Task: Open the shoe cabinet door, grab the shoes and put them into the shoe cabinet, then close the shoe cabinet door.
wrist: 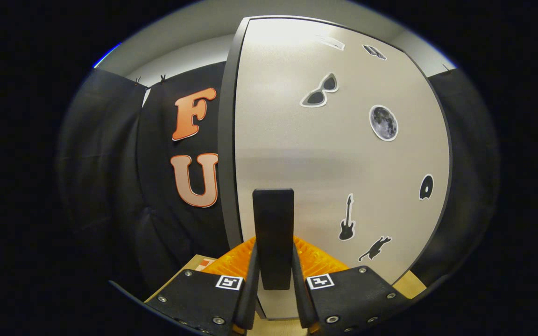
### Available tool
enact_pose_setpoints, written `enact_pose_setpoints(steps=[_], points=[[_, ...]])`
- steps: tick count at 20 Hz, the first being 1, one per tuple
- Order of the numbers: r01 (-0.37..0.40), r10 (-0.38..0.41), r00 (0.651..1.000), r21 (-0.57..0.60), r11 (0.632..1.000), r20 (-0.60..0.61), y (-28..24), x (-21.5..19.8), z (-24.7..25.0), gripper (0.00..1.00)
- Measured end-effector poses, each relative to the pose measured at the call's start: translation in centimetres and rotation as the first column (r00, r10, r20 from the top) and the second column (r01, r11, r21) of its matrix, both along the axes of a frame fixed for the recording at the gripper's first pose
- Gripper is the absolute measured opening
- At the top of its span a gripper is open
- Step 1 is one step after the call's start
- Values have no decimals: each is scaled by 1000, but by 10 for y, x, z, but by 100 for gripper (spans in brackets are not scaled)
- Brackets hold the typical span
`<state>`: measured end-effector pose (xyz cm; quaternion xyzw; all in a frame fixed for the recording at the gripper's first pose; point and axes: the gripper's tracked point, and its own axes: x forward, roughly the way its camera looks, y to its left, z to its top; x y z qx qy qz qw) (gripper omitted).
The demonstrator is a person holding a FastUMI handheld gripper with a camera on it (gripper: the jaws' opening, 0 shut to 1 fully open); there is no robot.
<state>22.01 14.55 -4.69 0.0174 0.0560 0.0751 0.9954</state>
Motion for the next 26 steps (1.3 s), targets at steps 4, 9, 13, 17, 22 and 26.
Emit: enact_pose_setpoints(steps=[4,9,13,17,22,26], points=[[31,-31,999,1,1000,-8,-4,-5,1,32],[56,-55,998,12,998,-35,-10,-17,2,30],[76,-75,997,22,997,-24,-17,-32,7,30],[80,-79,997,27,996,-18,-33,-56,6,29],[94,-93,995,32,995,-19,-56,-86,5,29],[114,-112,993,38,993,-32,-74,-103,5,29]])
